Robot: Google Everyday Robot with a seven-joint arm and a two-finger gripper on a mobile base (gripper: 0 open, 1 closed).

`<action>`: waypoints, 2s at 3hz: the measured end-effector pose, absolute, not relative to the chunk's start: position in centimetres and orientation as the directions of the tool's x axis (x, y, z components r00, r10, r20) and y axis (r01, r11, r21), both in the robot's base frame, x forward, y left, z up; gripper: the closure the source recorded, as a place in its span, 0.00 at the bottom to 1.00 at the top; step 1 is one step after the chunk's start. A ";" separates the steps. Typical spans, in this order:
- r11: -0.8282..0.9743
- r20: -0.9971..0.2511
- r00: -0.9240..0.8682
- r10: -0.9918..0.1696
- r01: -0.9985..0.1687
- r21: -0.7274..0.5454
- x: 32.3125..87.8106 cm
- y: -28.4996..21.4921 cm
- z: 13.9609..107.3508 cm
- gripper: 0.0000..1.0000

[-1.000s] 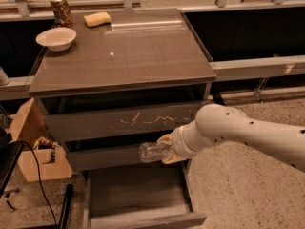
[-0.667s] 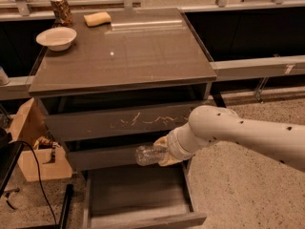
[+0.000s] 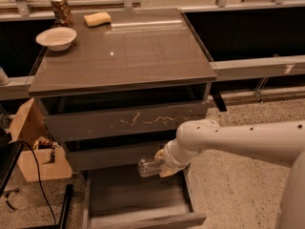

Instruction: Place water bottle into bottom drawer

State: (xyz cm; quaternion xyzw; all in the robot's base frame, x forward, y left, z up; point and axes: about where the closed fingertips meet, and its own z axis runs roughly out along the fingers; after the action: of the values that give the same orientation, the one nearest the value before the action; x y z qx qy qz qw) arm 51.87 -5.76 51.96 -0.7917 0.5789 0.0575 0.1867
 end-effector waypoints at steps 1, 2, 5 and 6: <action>-0.245 -0.298 0.312 -0.902 -0.939 -0.243 52.7 -6.5 48.6 1.00; -0.248 -0.313 0.326 -0.892 -0.932 -0.263 53.2 -6.8 44.2 1.00; -0.212 -0.350 0.274 -0.896 -0.955 -0.205 54.5 -7.4 35.8 1.00; -0.207 -0.350 0.262 -0.899 -0.960 -0.187 54.8 -7.4 32.0 1.00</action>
Offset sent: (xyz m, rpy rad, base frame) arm 0.0251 -0.0185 -0.1187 0.0396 -0.0695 0.0080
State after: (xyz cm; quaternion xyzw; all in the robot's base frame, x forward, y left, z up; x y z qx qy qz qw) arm 54.81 -7.36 31.98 -0.7724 0.6019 0.0822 0.1854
